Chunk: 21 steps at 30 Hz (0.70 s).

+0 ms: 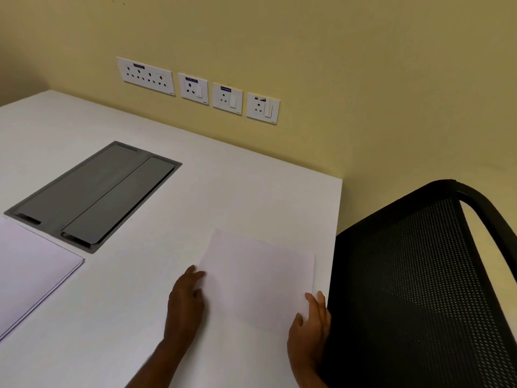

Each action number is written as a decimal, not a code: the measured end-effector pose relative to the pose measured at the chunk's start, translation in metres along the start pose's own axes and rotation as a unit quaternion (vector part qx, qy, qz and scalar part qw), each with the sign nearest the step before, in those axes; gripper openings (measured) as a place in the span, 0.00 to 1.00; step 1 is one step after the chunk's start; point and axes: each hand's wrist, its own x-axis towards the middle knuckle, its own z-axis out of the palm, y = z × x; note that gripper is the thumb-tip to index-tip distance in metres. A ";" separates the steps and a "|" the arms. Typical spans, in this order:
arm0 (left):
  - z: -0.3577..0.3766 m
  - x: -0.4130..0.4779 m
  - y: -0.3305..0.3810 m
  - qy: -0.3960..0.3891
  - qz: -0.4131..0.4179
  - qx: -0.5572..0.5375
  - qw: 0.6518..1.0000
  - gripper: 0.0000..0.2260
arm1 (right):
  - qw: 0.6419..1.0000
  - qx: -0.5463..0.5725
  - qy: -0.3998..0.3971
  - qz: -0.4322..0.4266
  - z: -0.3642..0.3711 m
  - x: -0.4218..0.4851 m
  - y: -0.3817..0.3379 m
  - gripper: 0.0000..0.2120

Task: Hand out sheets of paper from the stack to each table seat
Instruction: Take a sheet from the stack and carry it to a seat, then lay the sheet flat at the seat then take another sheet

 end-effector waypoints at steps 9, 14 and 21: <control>0.007 0.002 -0.012 -0.078 0.066 0.116 0.988 0.30 | 0.982 -0.159 -0.031 -0.100 0.010 -0.001 0.023 0.17; 0.003 0.002 -0.012 -0.110 0.098 0.173 0.974 0.33 | 0.978 -0.165 -0.078 -0.099 0.008 -0.004 0.026 0.10; -0.016 -0.007 0.008 -0.070 0.154 0.160 0.972 0.27 | 0.970 -0.108 -0.093 -0.196 -0.019 -0.008 -0.009 0.35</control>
